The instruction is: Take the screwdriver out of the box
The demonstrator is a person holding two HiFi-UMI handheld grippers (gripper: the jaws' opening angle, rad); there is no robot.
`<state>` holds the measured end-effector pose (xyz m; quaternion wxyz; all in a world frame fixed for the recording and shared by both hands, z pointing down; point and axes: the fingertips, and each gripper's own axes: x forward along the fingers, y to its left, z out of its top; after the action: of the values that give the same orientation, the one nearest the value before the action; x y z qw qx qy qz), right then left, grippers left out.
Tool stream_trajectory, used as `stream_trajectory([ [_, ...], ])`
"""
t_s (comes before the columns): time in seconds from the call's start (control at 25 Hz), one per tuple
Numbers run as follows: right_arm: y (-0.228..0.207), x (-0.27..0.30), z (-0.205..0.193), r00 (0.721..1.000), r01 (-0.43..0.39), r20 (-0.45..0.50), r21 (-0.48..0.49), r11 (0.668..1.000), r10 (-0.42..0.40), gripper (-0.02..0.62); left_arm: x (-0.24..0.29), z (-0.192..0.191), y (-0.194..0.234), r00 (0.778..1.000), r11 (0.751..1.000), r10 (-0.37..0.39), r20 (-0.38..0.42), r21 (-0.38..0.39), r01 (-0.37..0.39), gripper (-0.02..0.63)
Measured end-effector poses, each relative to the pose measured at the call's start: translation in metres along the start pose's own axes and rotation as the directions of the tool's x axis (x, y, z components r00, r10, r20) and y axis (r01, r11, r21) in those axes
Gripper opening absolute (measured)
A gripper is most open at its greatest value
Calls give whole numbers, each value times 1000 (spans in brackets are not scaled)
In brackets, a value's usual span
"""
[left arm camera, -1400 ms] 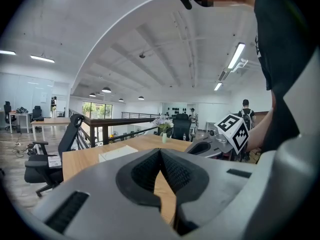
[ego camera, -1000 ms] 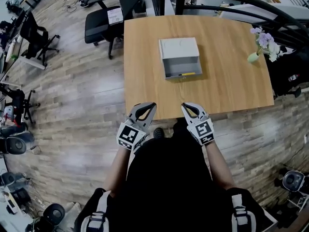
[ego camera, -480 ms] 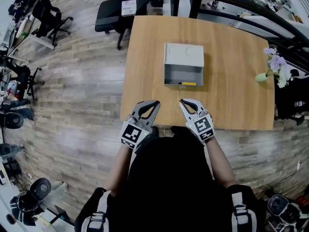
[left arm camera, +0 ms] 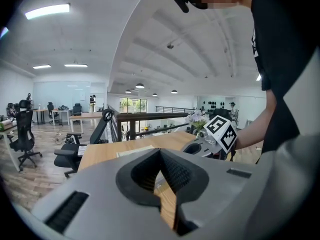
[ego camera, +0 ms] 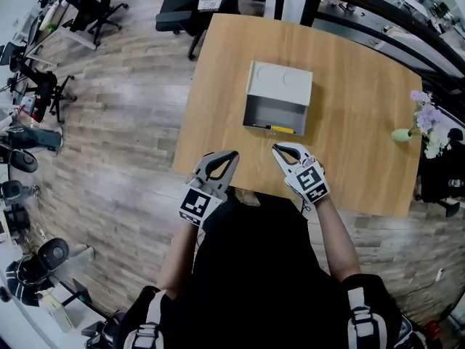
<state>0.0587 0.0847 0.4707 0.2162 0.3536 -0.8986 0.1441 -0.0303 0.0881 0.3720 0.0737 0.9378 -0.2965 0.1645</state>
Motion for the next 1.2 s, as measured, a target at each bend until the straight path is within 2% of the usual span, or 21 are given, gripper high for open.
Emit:
stream_trajectory([
  [0.28,-23,3,-31,993,-94,-72,-37,995,91,29,12,-5,-14,998,998,55,-23,-6,-55,21],
  [0.48,-33,14,-45,980,-143,-151,-105,984,127,29,11,-6,-8,996,995,84,-5,-54,-85,21],
  [0.64,-45,28,-55,968,-177,-206,-149,973,144,29,21,-19,-4,998,996,54,-30,-67,-56,21],
  [0.84,-57,43,-63,952,-190,-271,-157,969,143,29,40,-22,10,1000,996,26,13,-87,-25,21],
  [1.2,-85,60,-72,923,-231,-354,-195,953,151,31,72,-30,24,999,993,-35,-20,-114,32,21],
])
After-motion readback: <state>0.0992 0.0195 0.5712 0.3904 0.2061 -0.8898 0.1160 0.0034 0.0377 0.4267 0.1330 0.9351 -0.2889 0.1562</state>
